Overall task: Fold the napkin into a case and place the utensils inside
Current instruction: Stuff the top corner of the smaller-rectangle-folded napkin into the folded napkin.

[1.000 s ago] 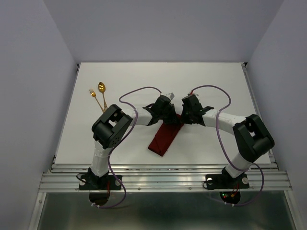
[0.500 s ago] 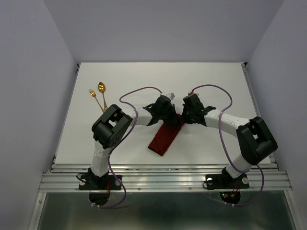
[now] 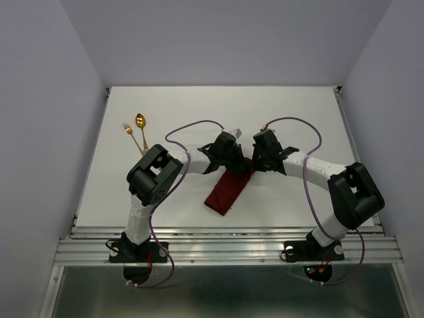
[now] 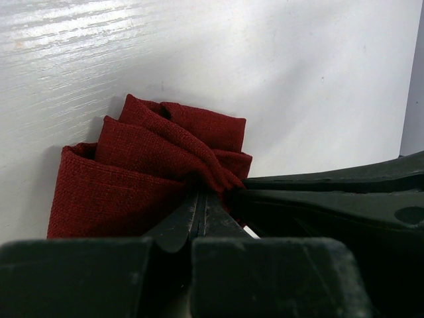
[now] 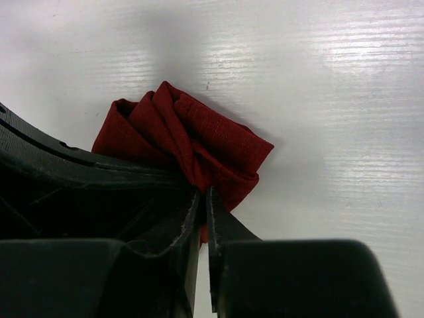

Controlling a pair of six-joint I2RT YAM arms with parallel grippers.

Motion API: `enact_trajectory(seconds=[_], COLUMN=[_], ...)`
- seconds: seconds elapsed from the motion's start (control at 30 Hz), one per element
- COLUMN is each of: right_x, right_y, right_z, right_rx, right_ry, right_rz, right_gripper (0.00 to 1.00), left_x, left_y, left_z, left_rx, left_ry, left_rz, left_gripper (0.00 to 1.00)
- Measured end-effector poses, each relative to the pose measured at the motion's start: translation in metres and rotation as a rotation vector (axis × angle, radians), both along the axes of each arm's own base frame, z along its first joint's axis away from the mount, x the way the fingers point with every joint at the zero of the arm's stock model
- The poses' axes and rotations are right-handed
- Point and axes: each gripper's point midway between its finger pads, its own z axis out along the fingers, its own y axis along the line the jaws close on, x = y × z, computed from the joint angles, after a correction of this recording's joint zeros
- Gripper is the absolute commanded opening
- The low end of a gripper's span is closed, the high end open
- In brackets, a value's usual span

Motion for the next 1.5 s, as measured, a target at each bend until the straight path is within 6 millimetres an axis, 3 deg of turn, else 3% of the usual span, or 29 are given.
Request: enact_trajectory(seconds=[0.1, 0.23, 0.67, 1.0, 1.5], right_x=[0.001, 0.001, 0.002, 0.001, 0.001], right_y=[-0.001, -0.002, -0.002, -0.002, -0.001], right_z=[0.0, 0.0, 0.0, -0.001, 0.0], right_rx=[-0.001, -0.001, 0.005, 0.005, 0.009], right_ry=[-0.002, -0.003, -0.001, 0.0, 0.001], right_rz=[-0.01, -0.022, -0.038, -0.038, -0.036], right_gripper=[0.12, 0.01, 0.01, 0.01, 0.01], left_x=[0.0, 0.0, -0.007, -0.015, -0.014], left_y=[0.0, 0.0, 0.006, 0.004, 0.001], left_z=[0.0, 0.0, 0.005, 0.019, 0.021], left_rx=[0.001, 0.002, 0.009, -0.027, -0.051], left_ry=[0.0, 0.0, -0.003, -0.005, 0.006], left_rz=[0.001, 0.001, -0.015, -0.048, -0.042], left_gripper=[0.0, 0.0, 0.0, 0.0, 0.0])
